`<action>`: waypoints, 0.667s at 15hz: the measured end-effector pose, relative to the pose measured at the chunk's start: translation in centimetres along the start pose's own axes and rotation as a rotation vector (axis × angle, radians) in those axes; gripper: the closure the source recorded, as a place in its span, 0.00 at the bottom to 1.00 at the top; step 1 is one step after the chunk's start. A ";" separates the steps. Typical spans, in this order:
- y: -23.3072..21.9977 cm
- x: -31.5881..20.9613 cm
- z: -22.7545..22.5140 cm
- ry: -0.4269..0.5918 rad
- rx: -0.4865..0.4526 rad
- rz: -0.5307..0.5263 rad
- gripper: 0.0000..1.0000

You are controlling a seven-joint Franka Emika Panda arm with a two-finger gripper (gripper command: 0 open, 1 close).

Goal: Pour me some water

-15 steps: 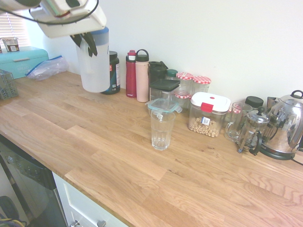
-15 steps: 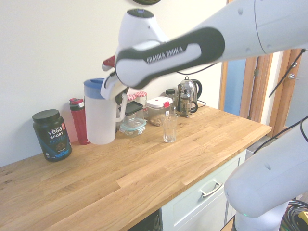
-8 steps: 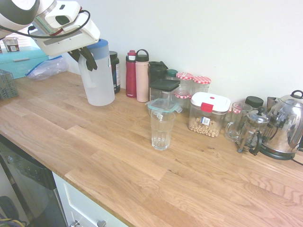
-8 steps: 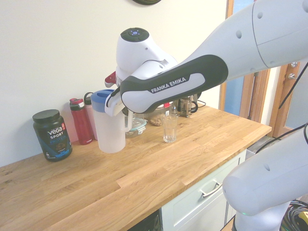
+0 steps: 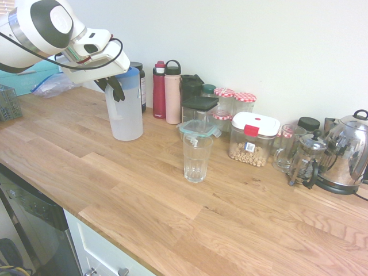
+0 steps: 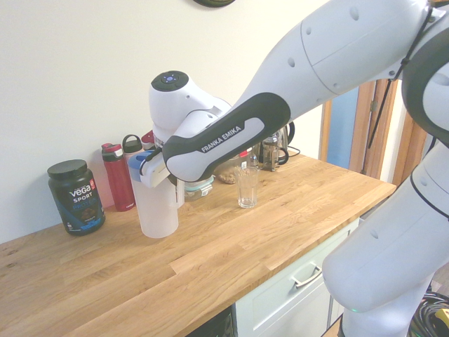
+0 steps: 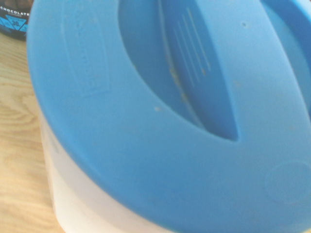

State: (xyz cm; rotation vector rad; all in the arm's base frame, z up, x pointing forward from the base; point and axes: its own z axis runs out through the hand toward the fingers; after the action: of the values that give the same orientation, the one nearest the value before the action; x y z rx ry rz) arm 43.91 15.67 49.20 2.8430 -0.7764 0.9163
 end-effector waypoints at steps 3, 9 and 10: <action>-0.6 0.2 1.8 -0.013 -0.018 0.017 1.00; -1.5 1.3 3.3 -0.032 -0.019 0.047 0.00; -1.6 1.3 3.3 -0.031 -0.019 0.047 0.00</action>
State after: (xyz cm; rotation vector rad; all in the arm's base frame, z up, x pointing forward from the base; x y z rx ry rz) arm 47.34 15.79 47.38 2.8412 -0.8534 0.8670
